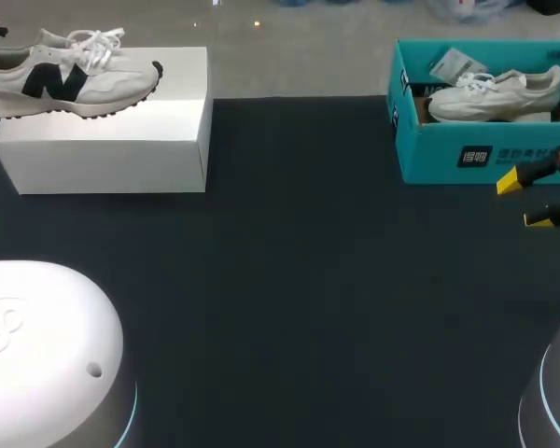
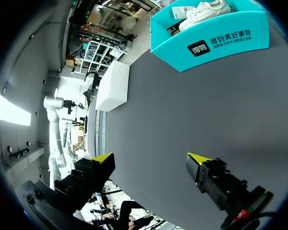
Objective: Take the shoe out of the shoebox, open the shoe tongue, remove and reinsert the insole, then place the shoe into the shoebox
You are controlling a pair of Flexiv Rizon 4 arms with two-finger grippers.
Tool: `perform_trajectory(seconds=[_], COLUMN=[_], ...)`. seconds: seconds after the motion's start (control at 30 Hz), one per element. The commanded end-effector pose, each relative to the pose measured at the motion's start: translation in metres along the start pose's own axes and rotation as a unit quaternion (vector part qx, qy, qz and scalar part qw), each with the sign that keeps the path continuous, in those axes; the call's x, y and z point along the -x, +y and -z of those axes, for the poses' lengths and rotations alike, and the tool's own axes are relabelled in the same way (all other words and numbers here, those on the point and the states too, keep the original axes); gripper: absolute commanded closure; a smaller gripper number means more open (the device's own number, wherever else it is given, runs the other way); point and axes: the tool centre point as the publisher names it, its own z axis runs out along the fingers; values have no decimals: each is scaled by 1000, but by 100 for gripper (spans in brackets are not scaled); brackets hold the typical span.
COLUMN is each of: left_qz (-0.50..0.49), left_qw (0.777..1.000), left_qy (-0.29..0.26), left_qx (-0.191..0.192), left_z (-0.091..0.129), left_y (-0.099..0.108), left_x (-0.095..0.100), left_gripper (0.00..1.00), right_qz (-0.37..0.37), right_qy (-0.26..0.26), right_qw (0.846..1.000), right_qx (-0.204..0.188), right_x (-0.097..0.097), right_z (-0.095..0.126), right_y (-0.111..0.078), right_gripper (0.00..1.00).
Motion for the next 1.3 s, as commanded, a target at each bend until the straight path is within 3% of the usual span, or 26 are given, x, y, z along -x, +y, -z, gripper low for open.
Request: perform_trajectory(seconds=[0.03,0.37,0.5,0.8,1.3], left_qz=[0,-27,-27,7,21], left_qw=[1000,999,999,1000,1000], left_qy=[5,19,21,16,12], left_qx=[-5,12,15,18,3], left_z=[-7,-56,-65,-70,-117], left_y=[19,69,77,82,61], left_x=[1,-12,-12,-5,9], left_gripper=[100,100,100,100,100], right_qz=[-1,-1,-1,-1,-1], right_qy=[-2,-2,-2,-2,-2], right_qw=[1000,1000,1000,1000,1000], right_qx=[1,1,1,1,1], right_x=[0,0,0,0,0], right_z=[0,0,0,0,0], right_y=[-1,-1,-1,-1,-1], right_gripper=[0,0,0,0,0])
